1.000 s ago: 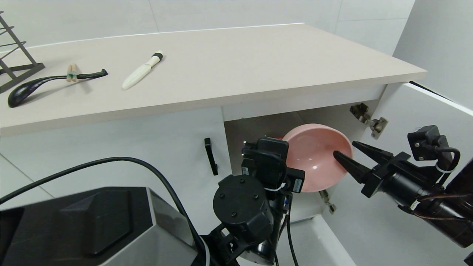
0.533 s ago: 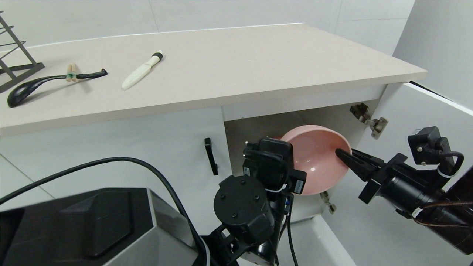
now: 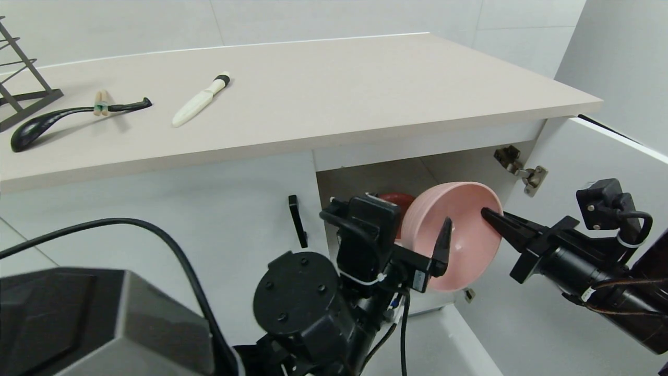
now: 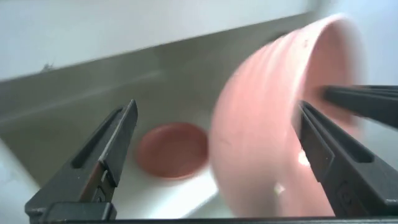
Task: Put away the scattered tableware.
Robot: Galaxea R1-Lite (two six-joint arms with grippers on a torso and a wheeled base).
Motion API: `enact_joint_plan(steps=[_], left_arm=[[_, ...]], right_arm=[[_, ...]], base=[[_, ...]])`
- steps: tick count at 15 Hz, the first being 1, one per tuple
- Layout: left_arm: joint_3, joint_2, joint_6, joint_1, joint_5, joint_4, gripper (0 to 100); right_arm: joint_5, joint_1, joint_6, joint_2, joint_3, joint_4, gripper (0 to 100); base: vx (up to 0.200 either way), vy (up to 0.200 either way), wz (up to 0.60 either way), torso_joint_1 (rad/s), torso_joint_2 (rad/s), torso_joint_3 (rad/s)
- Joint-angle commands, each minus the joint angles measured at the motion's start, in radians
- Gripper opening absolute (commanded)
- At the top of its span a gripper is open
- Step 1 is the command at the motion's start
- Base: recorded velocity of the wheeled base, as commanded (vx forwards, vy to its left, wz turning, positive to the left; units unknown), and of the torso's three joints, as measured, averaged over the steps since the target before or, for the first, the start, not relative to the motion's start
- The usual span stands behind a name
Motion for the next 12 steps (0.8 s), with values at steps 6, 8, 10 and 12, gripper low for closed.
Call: enact_joint_plan(steps=[6, 8, 10, 12], left_arm=[[0.506, -0.441, -0.046, 0.086, -0.616, -0.001, 100], [0.61, -0.501, -0.046, 0.133, -0.737, -0.001, 100], [0.665, -0.562, -0.045, 0.133, -0.739, -0.001, 100], [0.724, -0.625, -0.045, 0.142, -0.719, -0.001, 100]], right_arm=[[0.0, -0.008, -0.002, 0.025, 0.01, -0.001, 0], [0.0, -0.008, -0.002, 0.038, 0.021, -0.001, 0], [0.0, -0.009, 0.0, 0.044, 0.016, -0.001, 0], [-0.002, -0.018, -0.002, 0.059, 0.018, -0.001, 0]], base=[[0.0, 0.0, 0.0, 0.0, 0.0, 0.0], [0.0, 0.0, 0.0, 0.0, 0.0, 0.0], [0.0, 0.0, 0.0, 0.0, 0.0, 0.0], [0.0, 0.0, 0.0, 0.0, 0.0, 0.0]])
